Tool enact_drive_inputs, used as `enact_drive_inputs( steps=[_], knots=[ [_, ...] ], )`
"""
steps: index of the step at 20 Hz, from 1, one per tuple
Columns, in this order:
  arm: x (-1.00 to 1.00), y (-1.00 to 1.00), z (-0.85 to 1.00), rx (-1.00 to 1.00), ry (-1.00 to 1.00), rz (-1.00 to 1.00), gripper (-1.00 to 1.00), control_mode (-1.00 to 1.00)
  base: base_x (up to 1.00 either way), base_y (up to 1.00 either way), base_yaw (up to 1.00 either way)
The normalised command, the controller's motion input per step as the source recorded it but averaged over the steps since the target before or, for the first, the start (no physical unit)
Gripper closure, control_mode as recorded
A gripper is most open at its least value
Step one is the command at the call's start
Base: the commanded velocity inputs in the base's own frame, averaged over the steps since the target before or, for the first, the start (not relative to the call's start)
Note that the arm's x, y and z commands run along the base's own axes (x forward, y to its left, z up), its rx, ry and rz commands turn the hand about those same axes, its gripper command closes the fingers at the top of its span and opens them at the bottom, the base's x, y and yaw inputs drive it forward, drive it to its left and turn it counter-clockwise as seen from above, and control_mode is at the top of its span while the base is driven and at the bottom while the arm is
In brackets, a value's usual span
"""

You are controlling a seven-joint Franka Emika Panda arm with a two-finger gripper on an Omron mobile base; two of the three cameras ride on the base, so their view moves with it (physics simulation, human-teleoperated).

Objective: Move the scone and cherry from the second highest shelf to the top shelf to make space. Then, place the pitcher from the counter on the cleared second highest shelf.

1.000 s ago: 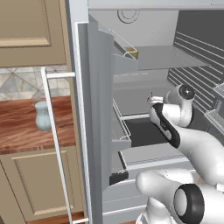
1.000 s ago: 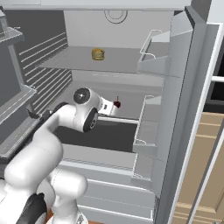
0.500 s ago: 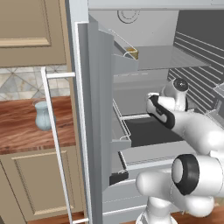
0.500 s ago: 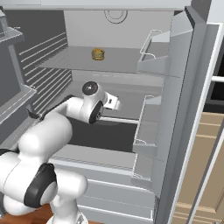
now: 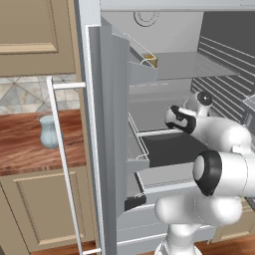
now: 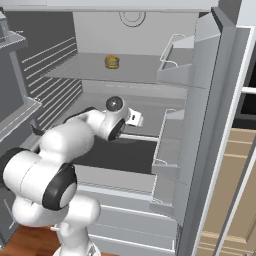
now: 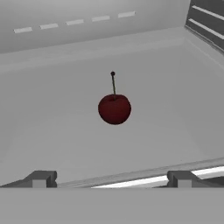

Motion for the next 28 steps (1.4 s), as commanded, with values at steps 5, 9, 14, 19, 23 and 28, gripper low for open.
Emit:
enact_drive_inputs(
  steps=[5,9,14,19,23,28],
  knots=[
    [0.39,-0.05,-0.24,0.00,0.00,0.05,-1.00,-1.00,0.00,0.00,0.00],
    [0.41,-0.03,-0.16,0.00,0.00,0.05,-1.00,-1.00,0.00,0.00,0.00],
    [0.39,-0.03,-0.11,0.00,0.00,0.04,-1.00,-1.00,0.00,0.00,0.00],
    [0.39,-0.03,-0.12,0.00,0.00,0.04,-1.00,-1.00,0.00,0.00,0.00],
    [0.38,-0.04,-0.13,0.00,0.00,0.03,-1.00,-1.00,0.00,0.00,0.00],
    [0.32,-0.06,-0.15,0.00,0.01,0.02,-1.00,-1.00,0.00,0.00,0.00]
  ],
)
